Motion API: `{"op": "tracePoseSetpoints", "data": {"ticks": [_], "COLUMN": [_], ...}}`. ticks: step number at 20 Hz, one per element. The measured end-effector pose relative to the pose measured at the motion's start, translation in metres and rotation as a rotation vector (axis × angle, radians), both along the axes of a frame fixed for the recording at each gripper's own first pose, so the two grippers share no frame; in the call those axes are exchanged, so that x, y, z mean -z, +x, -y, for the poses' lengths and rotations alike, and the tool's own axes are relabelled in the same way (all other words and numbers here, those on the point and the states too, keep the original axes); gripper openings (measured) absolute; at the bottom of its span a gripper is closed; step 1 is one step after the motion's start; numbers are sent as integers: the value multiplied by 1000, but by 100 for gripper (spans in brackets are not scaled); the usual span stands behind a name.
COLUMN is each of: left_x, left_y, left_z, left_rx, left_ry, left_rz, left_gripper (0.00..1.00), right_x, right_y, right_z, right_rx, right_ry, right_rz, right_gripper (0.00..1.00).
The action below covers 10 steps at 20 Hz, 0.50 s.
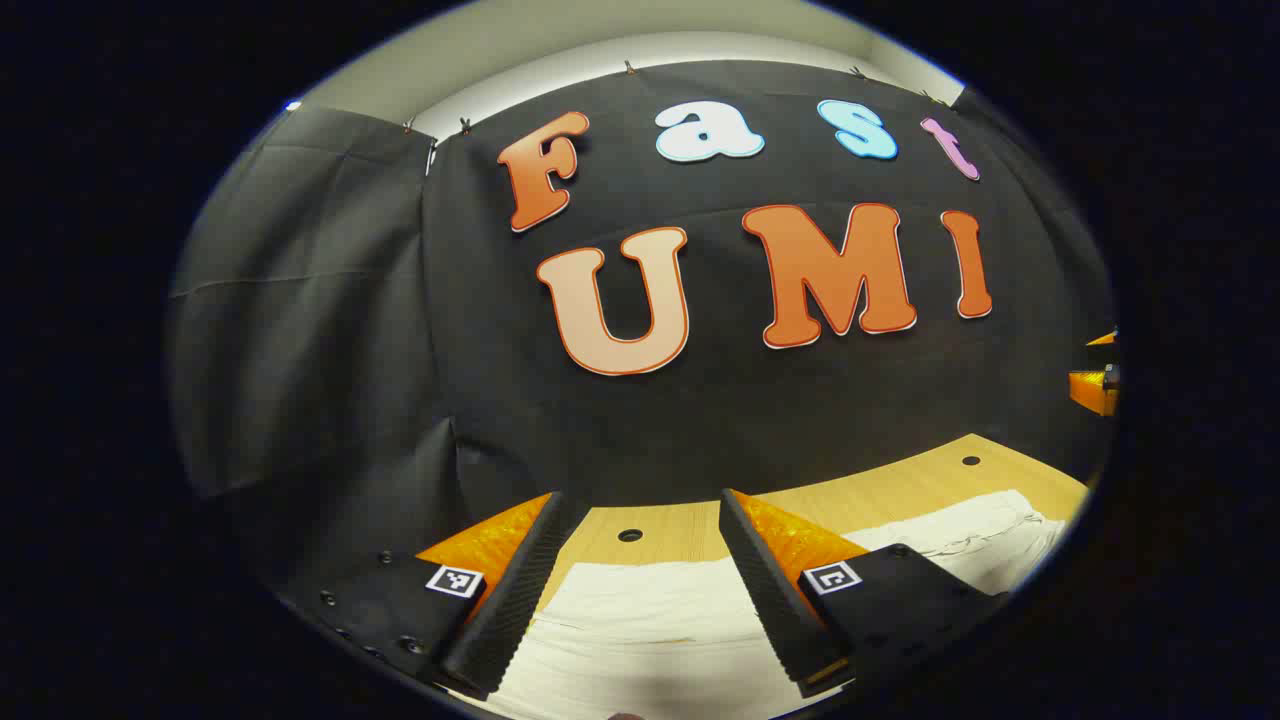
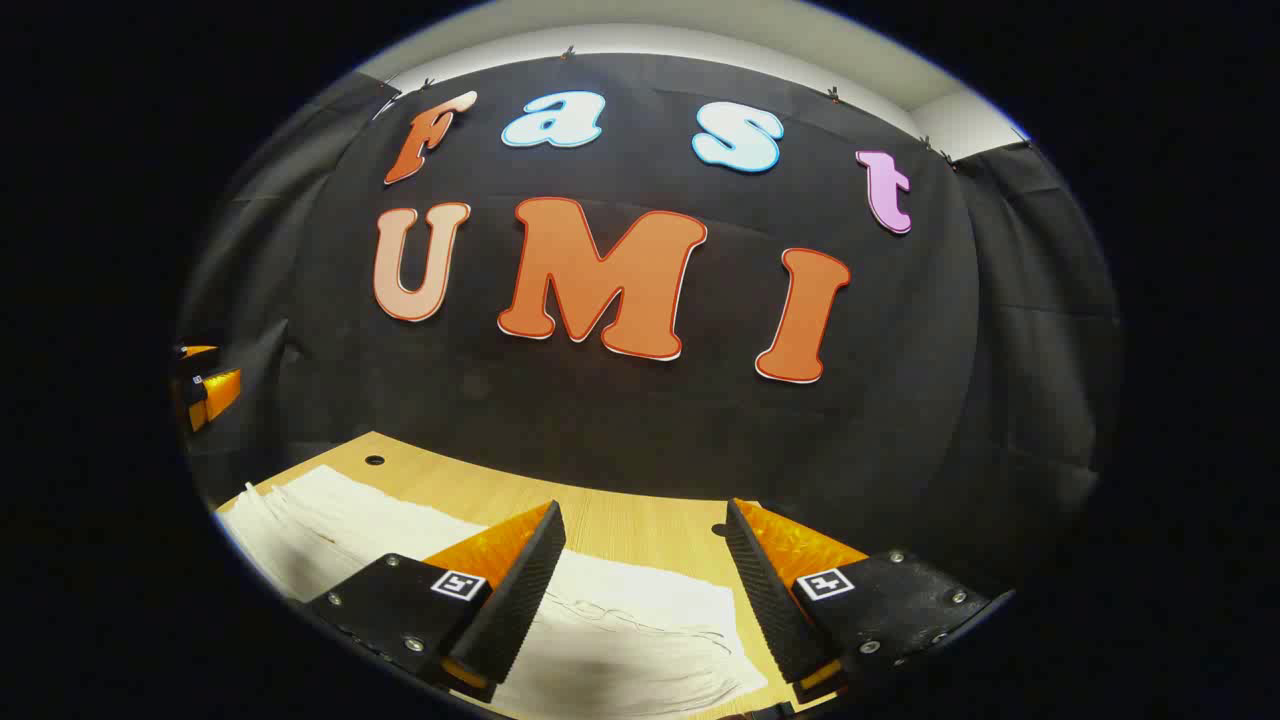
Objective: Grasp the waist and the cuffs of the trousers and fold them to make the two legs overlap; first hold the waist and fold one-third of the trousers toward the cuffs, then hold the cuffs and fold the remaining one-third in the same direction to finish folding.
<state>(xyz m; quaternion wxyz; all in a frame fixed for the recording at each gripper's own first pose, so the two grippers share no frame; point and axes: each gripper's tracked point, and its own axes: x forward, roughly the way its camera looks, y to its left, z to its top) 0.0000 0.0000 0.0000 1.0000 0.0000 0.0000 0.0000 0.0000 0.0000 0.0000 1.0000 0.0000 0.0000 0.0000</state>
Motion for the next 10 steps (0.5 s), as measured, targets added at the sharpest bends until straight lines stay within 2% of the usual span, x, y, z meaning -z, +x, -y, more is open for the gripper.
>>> {"op": "tracePoseSetpoints", "data": {"ticks": [5,10], "left_x": [-7,-10], "left_y": [3,-2], "left_z": [1,16], "left_rx": [0,33], "left_ry": [-32,-18], "left_rz": [-3,19], "left_gripper": [100,100], "right_x": [-2,7], "right_y": [-2,-6], "right_z": [3,-9], "right_rx": [1,-19], "right_ry": [25,51], "right_rz": [1,-25], "right_gripper": [97,97]}}
